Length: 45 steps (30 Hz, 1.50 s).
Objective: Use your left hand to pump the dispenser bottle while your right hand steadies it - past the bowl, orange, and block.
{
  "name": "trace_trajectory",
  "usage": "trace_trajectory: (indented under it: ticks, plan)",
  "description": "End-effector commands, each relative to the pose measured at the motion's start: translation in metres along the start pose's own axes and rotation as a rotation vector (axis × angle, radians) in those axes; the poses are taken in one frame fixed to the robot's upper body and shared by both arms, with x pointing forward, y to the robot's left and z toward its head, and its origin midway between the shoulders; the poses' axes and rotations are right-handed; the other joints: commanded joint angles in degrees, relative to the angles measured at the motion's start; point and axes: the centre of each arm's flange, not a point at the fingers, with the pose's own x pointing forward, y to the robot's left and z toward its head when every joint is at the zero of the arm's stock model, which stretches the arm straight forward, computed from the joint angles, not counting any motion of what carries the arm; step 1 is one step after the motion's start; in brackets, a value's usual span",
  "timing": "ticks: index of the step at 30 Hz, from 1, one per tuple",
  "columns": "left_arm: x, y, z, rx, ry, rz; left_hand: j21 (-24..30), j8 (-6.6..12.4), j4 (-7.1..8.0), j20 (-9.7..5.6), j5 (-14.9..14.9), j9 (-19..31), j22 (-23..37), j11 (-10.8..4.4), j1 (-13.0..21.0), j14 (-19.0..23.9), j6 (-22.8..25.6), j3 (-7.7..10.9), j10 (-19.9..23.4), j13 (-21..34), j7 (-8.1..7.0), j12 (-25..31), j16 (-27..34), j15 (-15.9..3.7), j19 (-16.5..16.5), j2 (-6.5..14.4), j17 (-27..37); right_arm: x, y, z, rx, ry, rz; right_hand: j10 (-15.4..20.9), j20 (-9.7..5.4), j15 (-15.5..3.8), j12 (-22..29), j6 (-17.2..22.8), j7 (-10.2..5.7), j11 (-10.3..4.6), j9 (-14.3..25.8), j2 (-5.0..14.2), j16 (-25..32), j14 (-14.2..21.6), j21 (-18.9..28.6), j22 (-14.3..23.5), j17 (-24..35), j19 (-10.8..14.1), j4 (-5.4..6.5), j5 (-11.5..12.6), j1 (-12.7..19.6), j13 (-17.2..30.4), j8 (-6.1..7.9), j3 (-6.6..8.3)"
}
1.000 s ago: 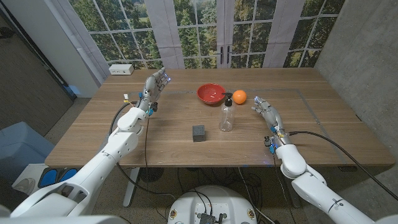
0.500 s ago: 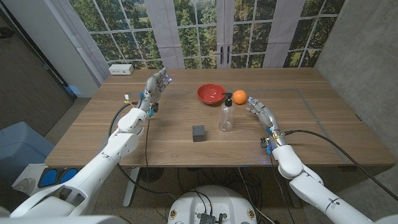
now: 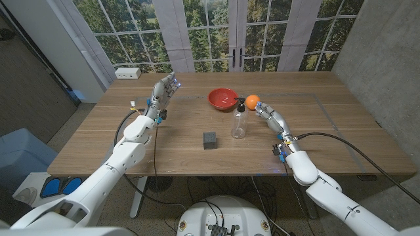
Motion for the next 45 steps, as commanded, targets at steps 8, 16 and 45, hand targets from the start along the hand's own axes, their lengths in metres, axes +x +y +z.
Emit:
trace_trajectory:
  ticks: [8,16,45]
  plan:
    - [0.0,0.0,0.001,-0.001,0.001,0.0,-0.04,0.34,0.76,-2.01,0.46,0.19,0.14,-0.11,-1.02,0.43,0.6,0.12,0.64,0.13,0.22,0.32,0.37,-2.01,0.48,3.53,0.37,0.011,0.015,0.008,-0.08,-0.029,0.067,-0.64,-1.72,0.2,0.25,-1.53,0.62,0.28,0.37,-1.33,-0.1,-0.89,-1.02,0.23,-0.23,-2.91,-0.35,1.42,1.78,0.24,0.37,-2.95]
    - [0.003,0.0,0.0,-0.007,0.001,0.002,-0.05,0.33,1.08,-2.0,0.5,0.19,0.15,-0.01,-1.28,0.45,0.72,0.11,0.75,0.14,0.29,0.32,0.35,-1.97,0.52,3.6,0.4,0.018,0.018,0.01,-0.116,-0.029,0.092,-1.25,-1.52,-0.02,0.13,-2.3,0.95,0.47,0.42,-0.51,-0.07,-1.02,-0.27,0.24,-0.25,-1.19,-0.46,1.88,2.74,0.36,0.24,-3.01]
    - [0.007,-0.002,0.002,0.0,0.006,0.004,-0.1,0.23,1.57,-1.91,0.63,0.17,0.14,0.24,-1.68,0.5,0.83,0.28,0.86,0.15,0.37,0.24,0.24,-1.95,0.65,3.6,0.32,0.032,0.029,0.016,-0.161,-0.098,0.172,-1.92,-0.29,-1.01,0.28,-2.99,-0.43,-0.53,0.71,-0.1,0.38,-0.57,0.43,0.34,-0.19,1.39,-0.63,2.83,5.0,0.8,0.65,-3.68]
